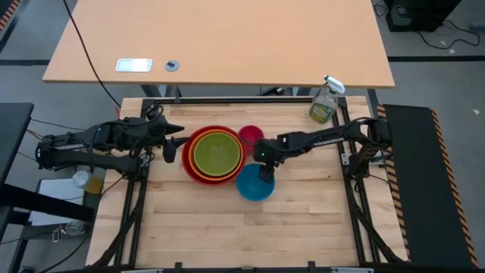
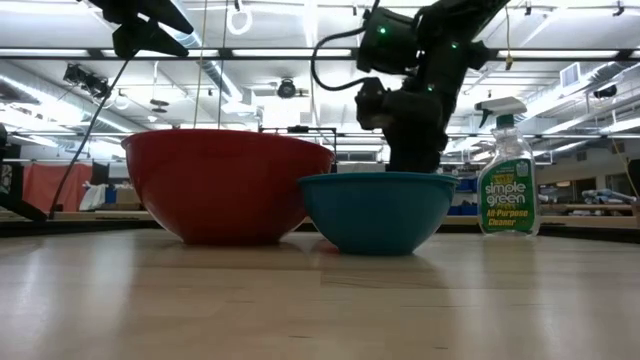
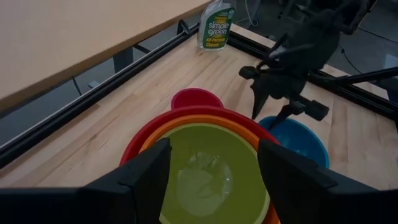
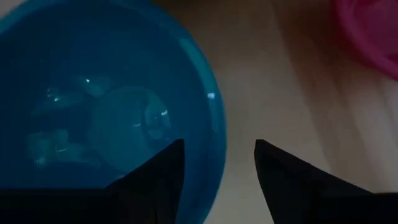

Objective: Nest bowls inside each other
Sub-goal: Stack the blue bowl on top of the green bowl

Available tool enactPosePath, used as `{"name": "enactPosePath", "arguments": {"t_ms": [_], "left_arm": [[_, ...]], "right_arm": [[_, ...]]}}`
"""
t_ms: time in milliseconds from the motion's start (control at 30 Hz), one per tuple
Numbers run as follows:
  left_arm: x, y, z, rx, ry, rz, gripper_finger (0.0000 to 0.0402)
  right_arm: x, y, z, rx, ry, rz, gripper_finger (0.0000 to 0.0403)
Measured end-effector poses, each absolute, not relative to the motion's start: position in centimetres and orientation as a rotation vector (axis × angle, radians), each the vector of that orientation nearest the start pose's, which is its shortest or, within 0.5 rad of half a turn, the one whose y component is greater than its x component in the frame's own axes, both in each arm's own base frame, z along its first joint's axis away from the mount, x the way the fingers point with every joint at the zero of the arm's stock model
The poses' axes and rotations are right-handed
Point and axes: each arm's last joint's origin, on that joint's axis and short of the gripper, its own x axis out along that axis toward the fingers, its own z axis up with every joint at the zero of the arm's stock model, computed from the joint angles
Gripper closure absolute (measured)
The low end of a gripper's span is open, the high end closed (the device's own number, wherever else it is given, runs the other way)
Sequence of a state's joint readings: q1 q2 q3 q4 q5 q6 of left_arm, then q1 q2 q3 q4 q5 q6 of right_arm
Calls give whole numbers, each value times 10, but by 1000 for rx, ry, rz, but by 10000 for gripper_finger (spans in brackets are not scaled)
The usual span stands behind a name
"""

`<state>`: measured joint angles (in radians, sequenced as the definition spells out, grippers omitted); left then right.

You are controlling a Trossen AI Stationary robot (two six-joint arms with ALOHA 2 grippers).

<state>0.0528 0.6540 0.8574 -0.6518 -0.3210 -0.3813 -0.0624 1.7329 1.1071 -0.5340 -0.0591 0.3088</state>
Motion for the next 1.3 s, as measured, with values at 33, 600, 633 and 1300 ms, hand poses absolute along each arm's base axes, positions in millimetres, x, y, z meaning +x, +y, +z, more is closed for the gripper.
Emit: {"name": "enactPosePath", "arguments": {"t_ms": [33, 600, 633, 1300], "left_arm": [[123, 16, 331, -310, 371, 447, 157], [123, 16, 331, -304, 363, 472, 157], [123, 16, 331, -304, 363, 473, 157], [122, 17, 332, -290, 357, 480, 157]], "right_arm": [[334, -18, 180, 339, 1147, -200, 203], [334, -22, 179, 388, 1123, -310, 379], [334, -22, 179, 405, 1123, -312, 379], [302, -50, 255, 636, 892, -94, 376]]}}
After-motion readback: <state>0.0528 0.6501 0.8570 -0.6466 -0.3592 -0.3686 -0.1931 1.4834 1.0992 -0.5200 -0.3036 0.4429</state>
